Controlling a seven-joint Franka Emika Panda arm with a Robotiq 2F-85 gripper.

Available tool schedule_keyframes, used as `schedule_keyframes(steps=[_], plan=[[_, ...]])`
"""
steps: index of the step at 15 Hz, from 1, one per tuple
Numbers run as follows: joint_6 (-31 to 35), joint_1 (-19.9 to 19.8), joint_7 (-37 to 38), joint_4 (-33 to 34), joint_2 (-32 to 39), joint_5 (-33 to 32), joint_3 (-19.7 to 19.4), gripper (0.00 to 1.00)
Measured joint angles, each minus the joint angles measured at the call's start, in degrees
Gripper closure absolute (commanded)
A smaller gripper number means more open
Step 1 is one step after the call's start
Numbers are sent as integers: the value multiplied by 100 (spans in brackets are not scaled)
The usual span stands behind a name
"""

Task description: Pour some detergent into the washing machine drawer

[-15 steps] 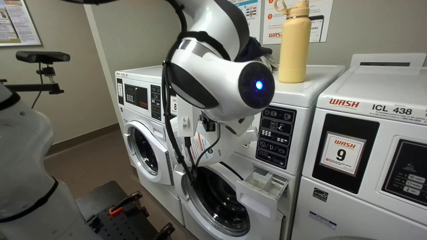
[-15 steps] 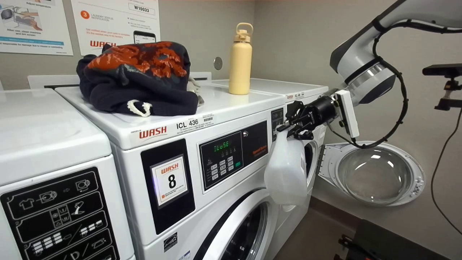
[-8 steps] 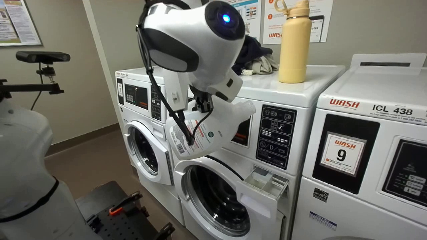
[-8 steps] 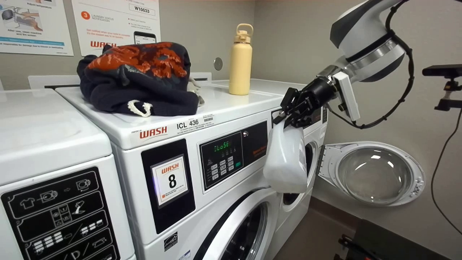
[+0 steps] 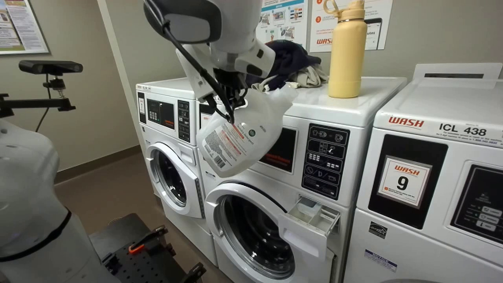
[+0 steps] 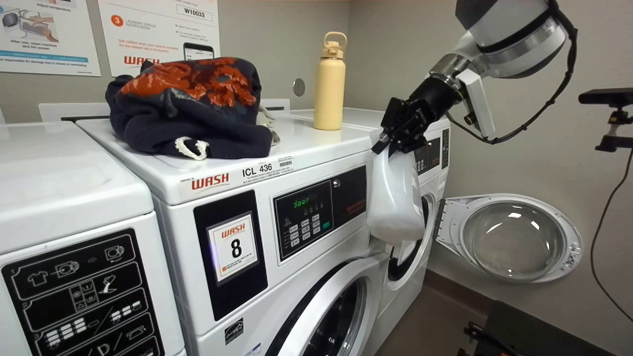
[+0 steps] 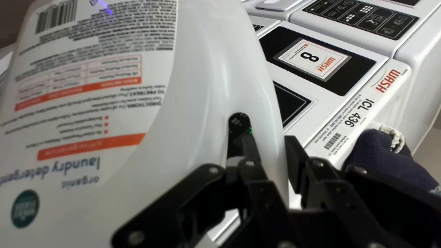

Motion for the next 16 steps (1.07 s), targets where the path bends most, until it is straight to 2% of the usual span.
schedule_keyframes(steps=[6, 11, 16], plan=[[45, 470, 582, 698, -367, -750, 293, 94], [198, 908, 1197, 1430, -374, -1396, 610, 94], [979, 1286, 1512, 1941, -134, -1812, 896, 94]])
